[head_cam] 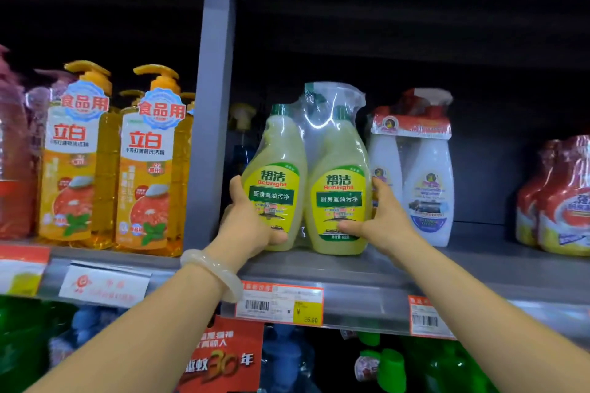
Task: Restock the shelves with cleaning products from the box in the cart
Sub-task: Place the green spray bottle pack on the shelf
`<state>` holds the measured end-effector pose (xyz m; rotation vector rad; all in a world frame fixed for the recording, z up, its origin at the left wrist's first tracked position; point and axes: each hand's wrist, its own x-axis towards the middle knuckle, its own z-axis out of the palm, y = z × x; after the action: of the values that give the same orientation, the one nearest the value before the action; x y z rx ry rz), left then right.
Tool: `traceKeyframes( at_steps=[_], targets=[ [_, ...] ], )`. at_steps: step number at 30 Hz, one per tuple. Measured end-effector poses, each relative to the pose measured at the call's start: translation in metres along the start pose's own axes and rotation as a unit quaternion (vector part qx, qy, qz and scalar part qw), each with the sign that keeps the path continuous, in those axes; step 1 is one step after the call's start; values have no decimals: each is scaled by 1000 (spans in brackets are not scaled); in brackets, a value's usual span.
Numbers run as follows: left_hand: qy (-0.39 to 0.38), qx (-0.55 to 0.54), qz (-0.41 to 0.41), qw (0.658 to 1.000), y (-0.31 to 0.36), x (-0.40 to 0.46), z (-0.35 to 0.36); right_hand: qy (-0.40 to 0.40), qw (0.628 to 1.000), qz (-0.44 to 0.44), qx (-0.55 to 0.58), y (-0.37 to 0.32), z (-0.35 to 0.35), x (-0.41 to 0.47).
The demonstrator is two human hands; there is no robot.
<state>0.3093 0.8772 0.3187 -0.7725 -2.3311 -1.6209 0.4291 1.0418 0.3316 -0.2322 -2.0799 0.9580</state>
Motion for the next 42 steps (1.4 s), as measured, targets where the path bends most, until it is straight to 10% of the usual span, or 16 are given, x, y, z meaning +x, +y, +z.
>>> traceKeyframes(
  at_steps=[13,19,25,30,42],
  targets=[
    [85,76,73,991,10,-27,0,54,996,-27,-73,2,3,-2],
    [139,223,399,878,7,-57,-6,123,925,-273,-234,-24,5,-30],
    [22,407,464,786,-30,-101,-81,-60,856,-305,-413,-96,66,-98],
    [-25,545,365,755,-114,-153,-202,-191,822,-330,-423,-153,169,-176],
    [-96,663,-187,719,-326,-365,-506,-476,749,-366,-282,-239,500,-381]
  ],
)
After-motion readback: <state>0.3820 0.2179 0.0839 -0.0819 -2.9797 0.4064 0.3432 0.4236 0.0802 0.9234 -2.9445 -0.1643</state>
